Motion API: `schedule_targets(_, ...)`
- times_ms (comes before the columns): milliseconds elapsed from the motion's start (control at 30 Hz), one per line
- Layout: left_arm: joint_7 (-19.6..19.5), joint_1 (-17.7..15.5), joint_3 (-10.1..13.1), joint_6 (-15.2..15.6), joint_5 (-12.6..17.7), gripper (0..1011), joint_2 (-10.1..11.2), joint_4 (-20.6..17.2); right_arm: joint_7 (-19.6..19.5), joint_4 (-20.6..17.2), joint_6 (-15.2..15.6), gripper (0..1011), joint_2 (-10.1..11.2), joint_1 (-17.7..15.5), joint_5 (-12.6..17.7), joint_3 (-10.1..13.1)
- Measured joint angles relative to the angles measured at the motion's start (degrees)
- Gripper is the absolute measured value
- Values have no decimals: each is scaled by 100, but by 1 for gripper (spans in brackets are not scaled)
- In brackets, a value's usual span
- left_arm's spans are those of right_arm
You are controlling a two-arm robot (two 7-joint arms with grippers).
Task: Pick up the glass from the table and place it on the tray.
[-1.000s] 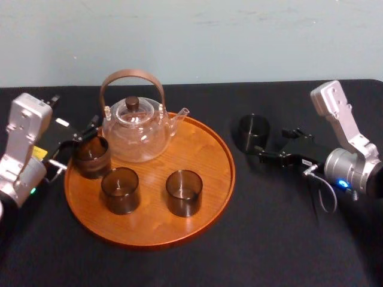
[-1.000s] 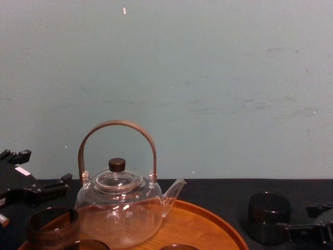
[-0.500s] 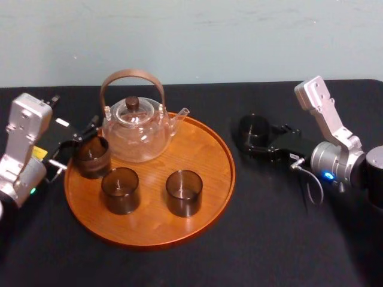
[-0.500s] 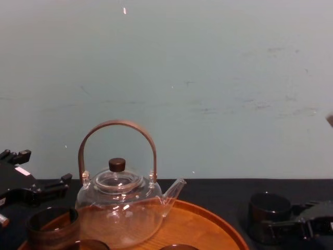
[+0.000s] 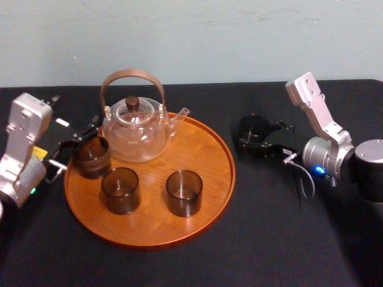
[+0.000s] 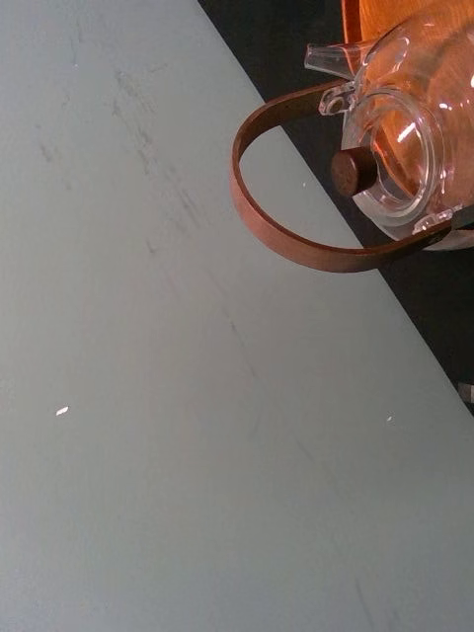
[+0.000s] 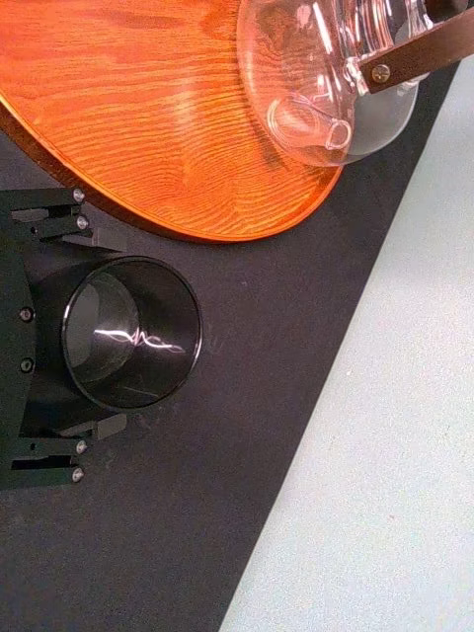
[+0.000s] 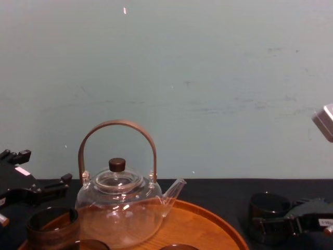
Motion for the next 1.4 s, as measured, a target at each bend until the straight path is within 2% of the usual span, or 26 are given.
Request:
schedule_targets(533,0,0,0,0,0,1001,0,0,74,386,-95,1002,-215,246,-215,-28)
schedule_targets(900,0,0,0,0,0,1001,0,0,72,359,-96,1004,-197,233,-201,-26)
schedule_targets(1100,0,0,0,0,0,1001,0,0,72,348,-95,905,-192,224,-188,-23)
schedule_targets(1400,0,0,0,0,0,1001,0,0,72,341,-92,905,-187,219,-177,-20)
